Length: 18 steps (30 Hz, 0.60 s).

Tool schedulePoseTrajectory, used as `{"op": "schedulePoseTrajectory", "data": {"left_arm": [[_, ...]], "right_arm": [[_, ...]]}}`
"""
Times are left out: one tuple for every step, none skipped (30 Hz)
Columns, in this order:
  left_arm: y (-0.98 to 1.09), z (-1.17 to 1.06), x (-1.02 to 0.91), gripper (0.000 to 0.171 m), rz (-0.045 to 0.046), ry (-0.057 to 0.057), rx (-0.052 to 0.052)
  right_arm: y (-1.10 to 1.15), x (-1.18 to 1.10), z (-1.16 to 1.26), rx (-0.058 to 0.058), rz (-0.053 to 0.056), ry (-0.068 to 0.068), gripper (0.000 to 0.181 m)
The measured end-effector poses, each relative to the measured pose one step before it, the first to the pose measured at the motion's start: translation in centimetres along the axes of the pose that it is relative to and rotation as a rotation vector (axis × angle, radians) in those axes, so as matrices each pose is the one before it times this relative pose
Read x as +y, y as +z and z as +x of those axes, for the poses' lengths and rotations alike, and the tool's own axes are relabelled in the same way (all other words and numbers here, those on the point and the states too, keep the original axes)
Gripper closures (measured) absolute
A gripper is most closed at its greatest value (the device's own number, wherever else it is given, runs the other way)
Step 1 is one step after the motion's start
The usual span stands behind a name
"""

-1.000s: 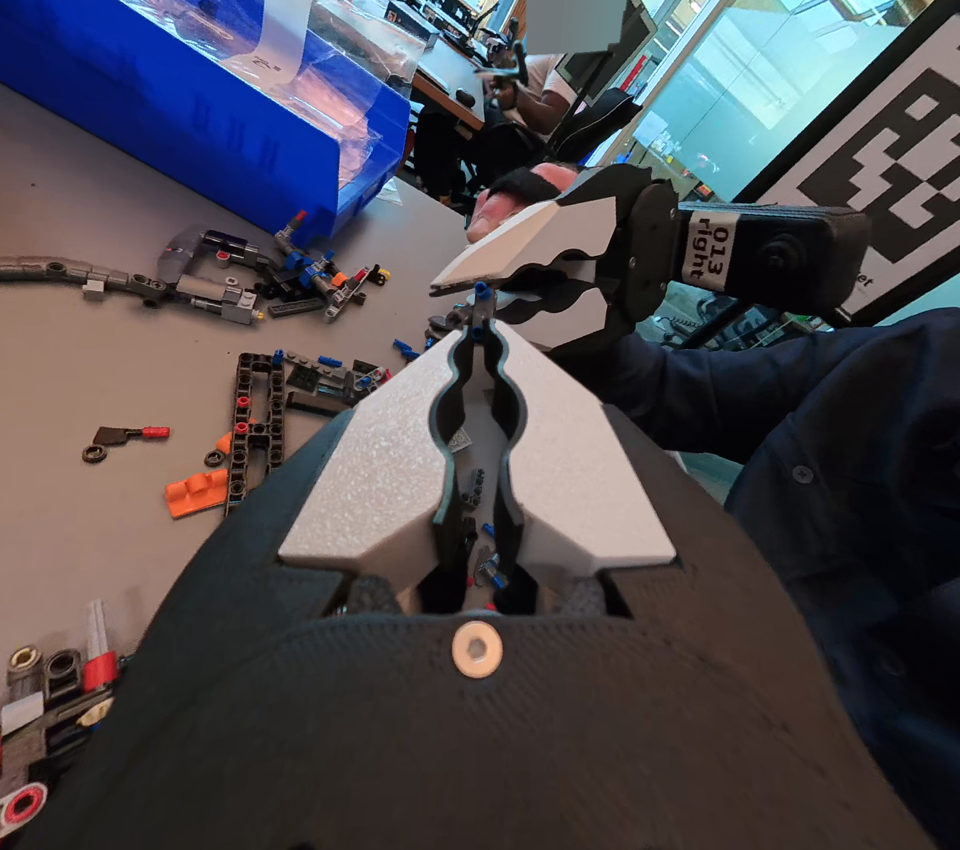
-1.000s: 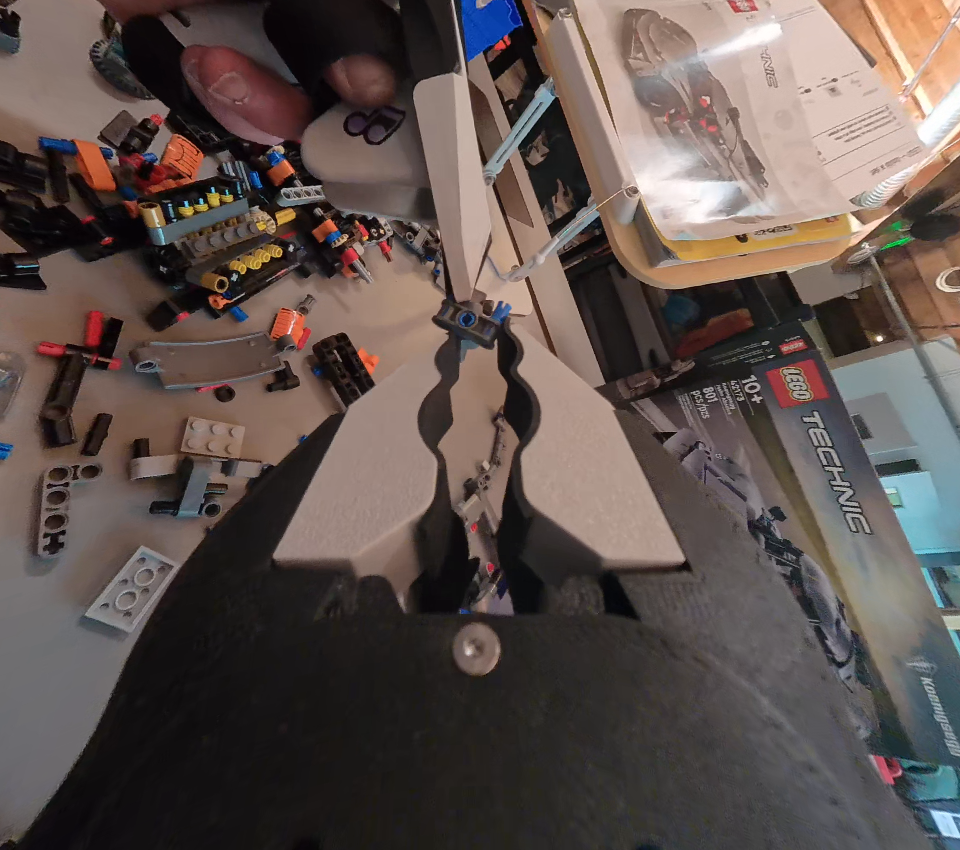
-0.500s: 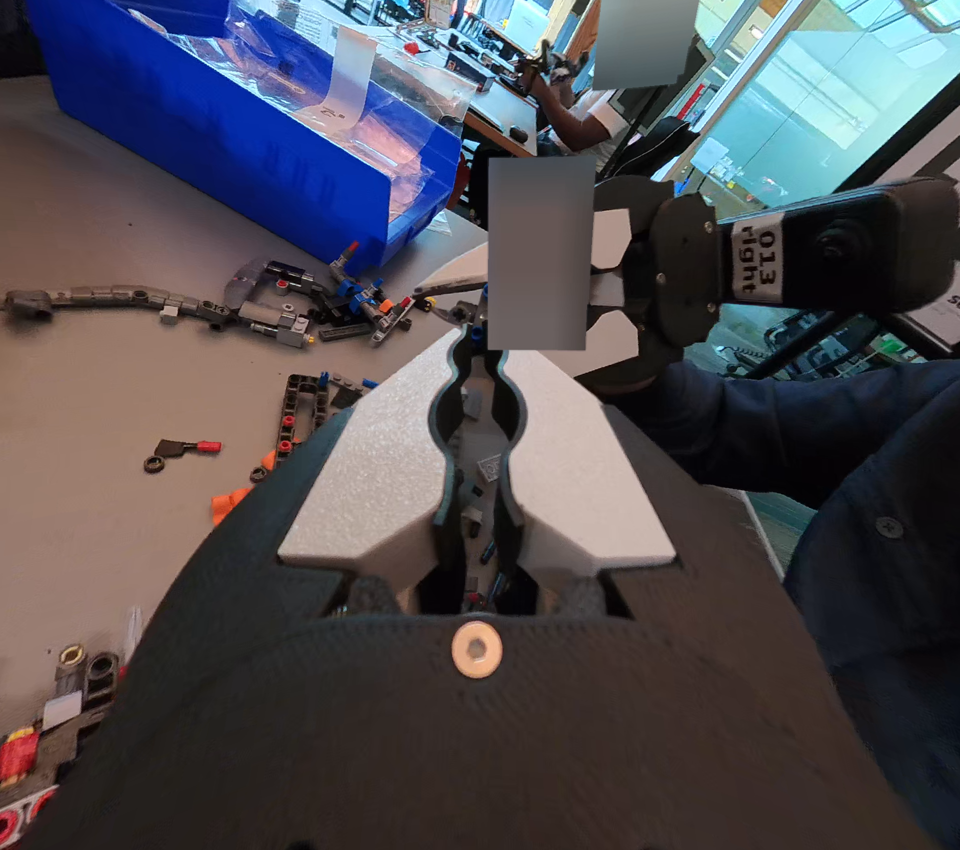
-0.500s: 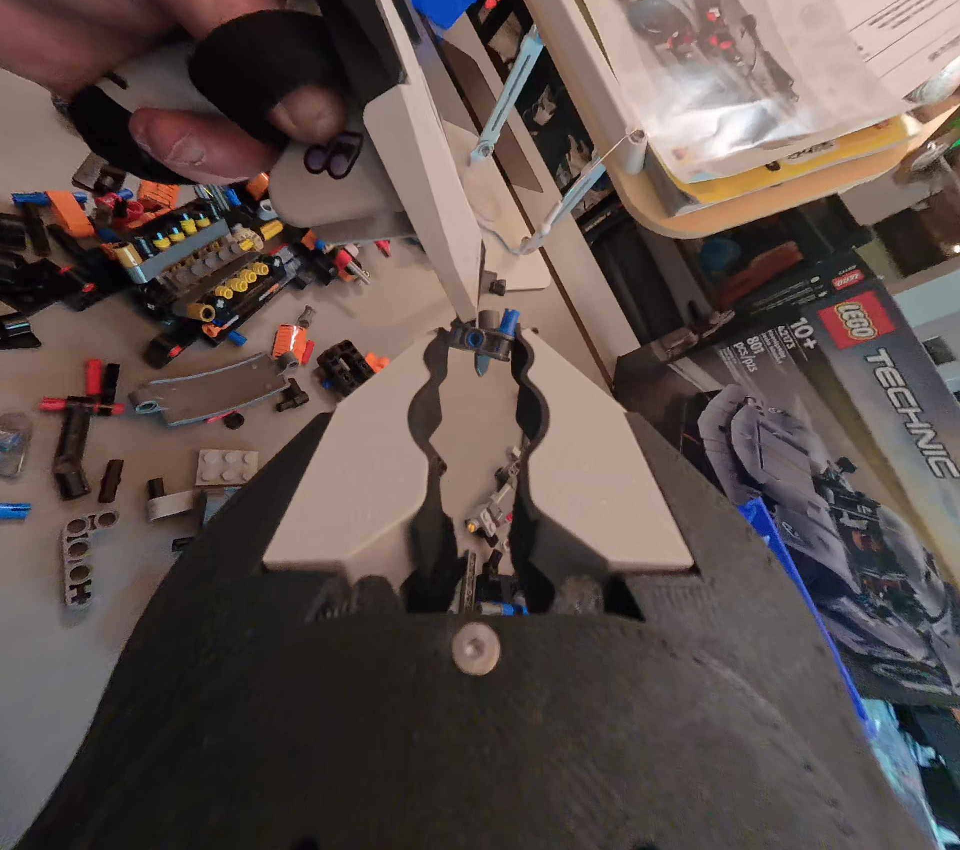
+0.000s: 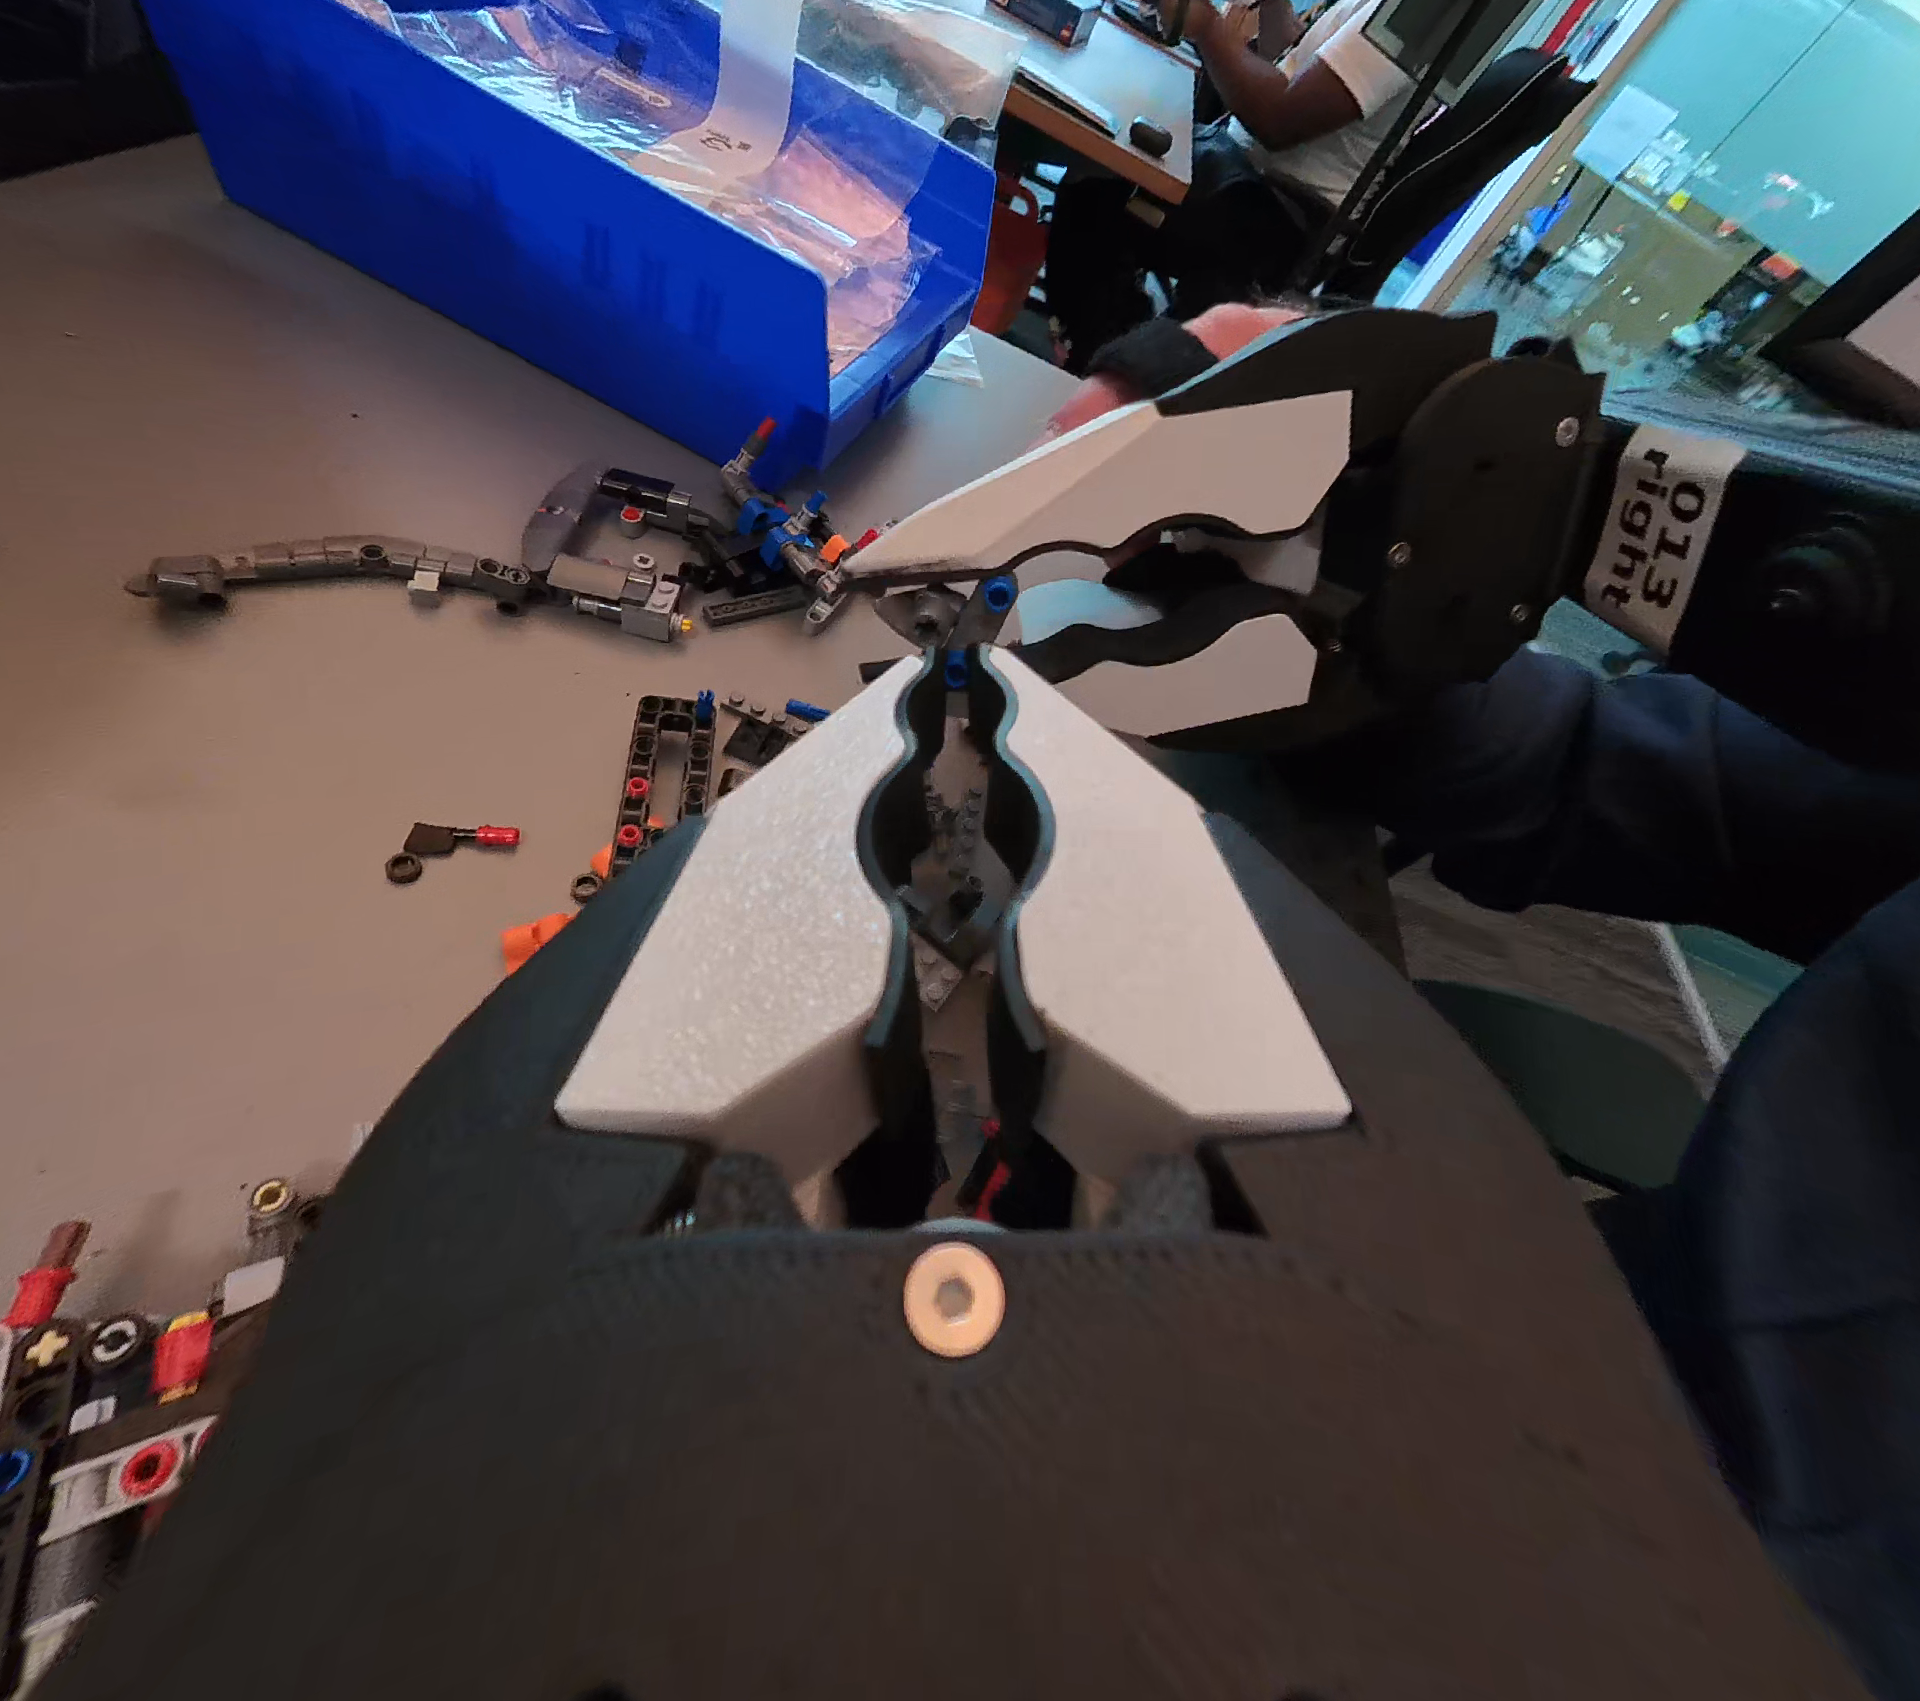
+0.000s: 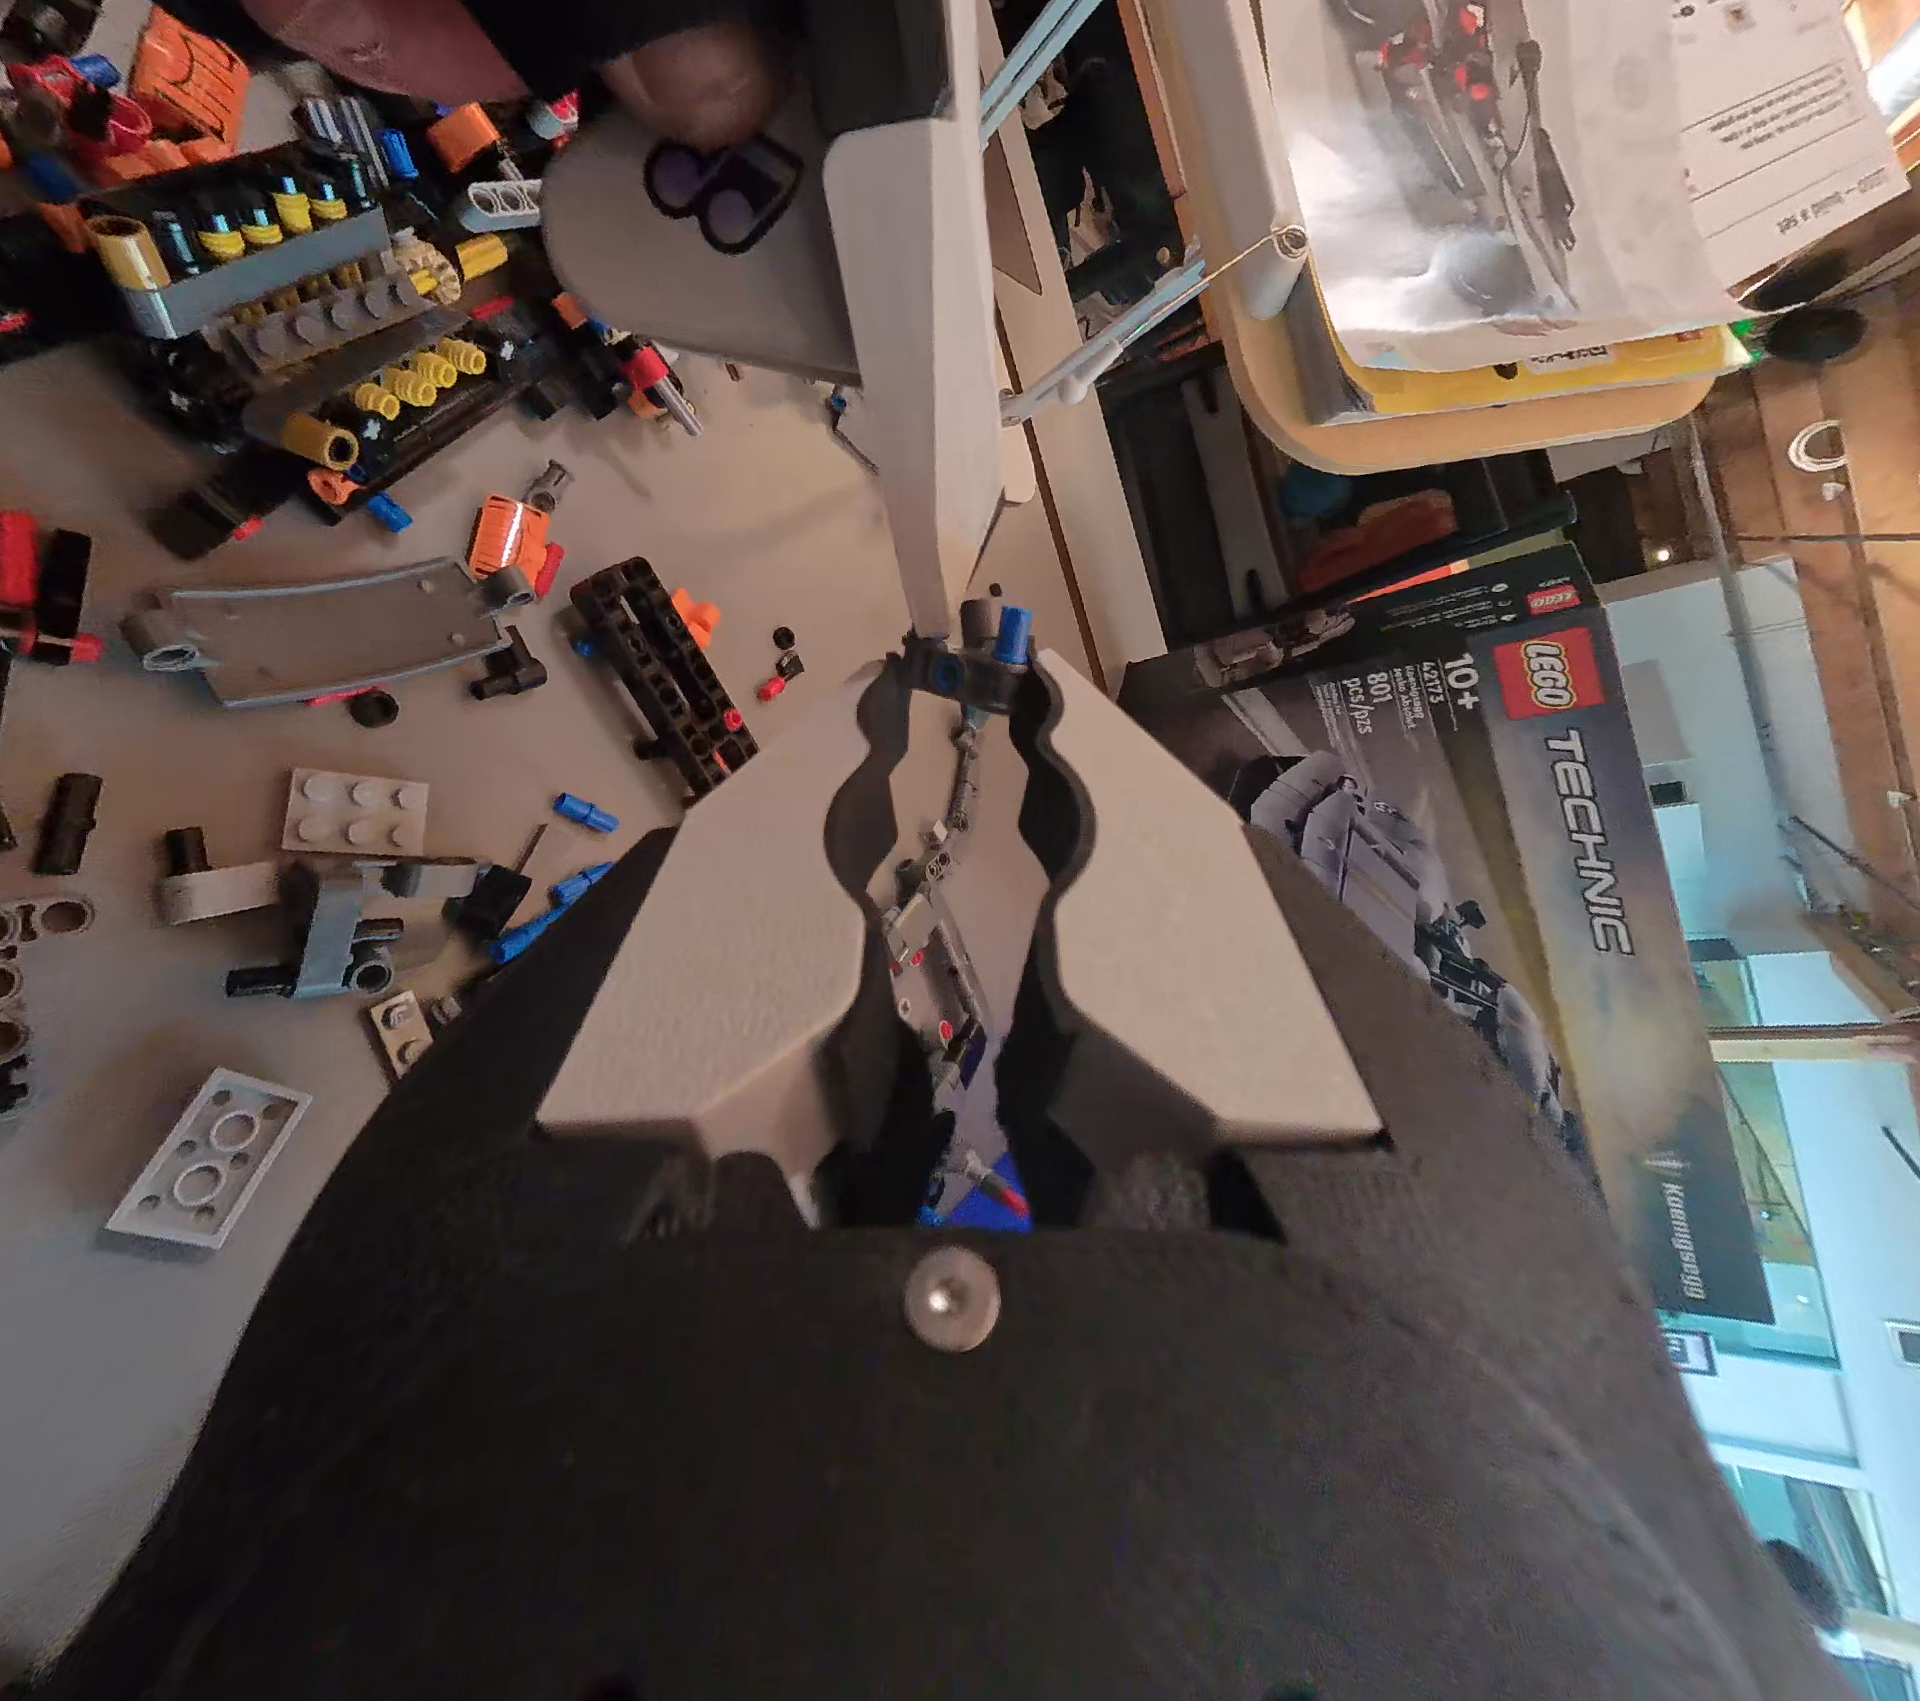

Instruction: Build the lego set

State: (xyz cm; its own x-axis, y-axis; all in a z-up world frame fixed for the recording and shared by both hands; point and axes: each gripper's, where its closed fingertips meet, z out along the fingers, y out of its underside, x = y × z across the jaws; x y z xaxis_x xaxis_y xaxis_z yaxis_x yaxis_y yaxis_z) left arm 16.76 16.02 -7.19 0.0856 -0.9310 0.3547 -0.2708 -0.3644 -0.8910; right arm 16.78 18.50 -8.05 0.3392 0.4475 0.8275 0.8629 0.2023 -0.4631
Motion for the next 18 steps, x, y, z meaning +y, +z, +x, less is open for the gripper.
{"op": "schedulePoseTrajectory", "data": {"left_arm": [[-0.056, 0.082, -0.044, 0.171, -0.00347, 0.0179, -0.0138], [-0.061, 0.084, -0.085, 0.171, -0.00252, 0.0165, -0.014], [-0.048, 0.055, 0.056, 0.171, -0.01459, 0.0177, -0.0112], [-0.079, 0.094, 0.048, 0.171, -0.01077, 0.0124, -0.0083], [-0.098, 0.2, 0.029, 0.17, -0.00772, 0.0176, -0.0063], [-0.165, 0.086, -0.004, 0.171, -0.00566, 0.0161, -0.006], [-0.806, -0.291, -0.827, 0.17, 0.0465, -0.0028, -0.0117], [-1.998, -0.504, -1.766, 0.17, 0.08954, -0.0435, 0.0122], [-1.976, -0.938, -1.23, 0.171, 0.05432, 0.0005, -0.0289], [-0.631, -0.816, 0.772, 0.171, -0.04996, 0.0281, -0.0377], [0.766, 0.715, 1.949, 0.17, -0.0997, -0.0267, 0.0657], [1.205, 0.52, 0.792, 0.17, -0.01572, -0.0163, 0.0365], [1.116, 0.702, 0.706, 0.17, -0.03923, -0.0004, 0.0301], [0.923, 0.786, 0.806, 0.17, -0.06132, 0.0191, 0.033], [0.732, -0.126, 0.896, 0.169, -0.05771, 0.0068, -0.0066], [0.576, -0.726, 0.627, 0.17, -0.01932, -0.0007, -0.0325], [0.615, -0.408, 1.094, 0.169, -0.04989, -0.0091, -0.0045], [0.655, -0.468, 1.261, 0.169, -0.06369, -0.0164, -0.0013]], "right_arm": [[-0.027, -0.086, -0.017, -0.0021, 0.0098, 0.0023, 0.164], [-0.036, -0.084, 0.023, -0.0037, 0.0132, 0.0079, 0.163], [-0.032, -0.076, 0.026, -0.0022, 0.0107, 0.0062, 0.164], [-0.029, -0.048, -0.05, -0.003, 0.0053, 0.0014, 0.164], [-0.072, -0.123, -0.06, 0.0008, 0.0106, -0.0026, 0.164], [-0.111, -0.128, -0.063, -0.0044, 0.012, 0.0023, 0.164], [0.057, 0.4, 0.043, 0.0019, -0.0185, -0.0011, 0.164], [0.309, 1.694, 0.166, 0.0136, -0.0786, -0.0227, 0.165], [0.317, 1.78, -0.098, -0.0097, -0.0505, -0.006, 0.164], [-0.36, 0.001, 0.023, -0.0272, 0.0427, 0.0568, 0.164], [-0.605, -1.038, 0.318, -0.0054, 0.061, 0.0438, 0.165], [-0.001, -0.526, 0.005, -0.0036, 0.0148, 0.0133, 0.164], [0.464, 0.356, -0.305, -0.0081, -0.0223, -0.0165, 0.164], [0.414, 0.692, -0.302, -0.0149, -0.0274, -0.0118, 0.163], [0.069, 0.418, -0.086, -0.0142, 0.0032, 0.0058, 0.163], [-0.124, 0.087, -0.033, -0.0205, 0.0244, 0.0216, 0.163], [-0.106, -0.051, -0.118, -0.0309, 0.0248, 0.038, 0.163], [-0.103, -0.038, 0.034, -0.0135, 0.0116, 0.0234, 0.163]]}}
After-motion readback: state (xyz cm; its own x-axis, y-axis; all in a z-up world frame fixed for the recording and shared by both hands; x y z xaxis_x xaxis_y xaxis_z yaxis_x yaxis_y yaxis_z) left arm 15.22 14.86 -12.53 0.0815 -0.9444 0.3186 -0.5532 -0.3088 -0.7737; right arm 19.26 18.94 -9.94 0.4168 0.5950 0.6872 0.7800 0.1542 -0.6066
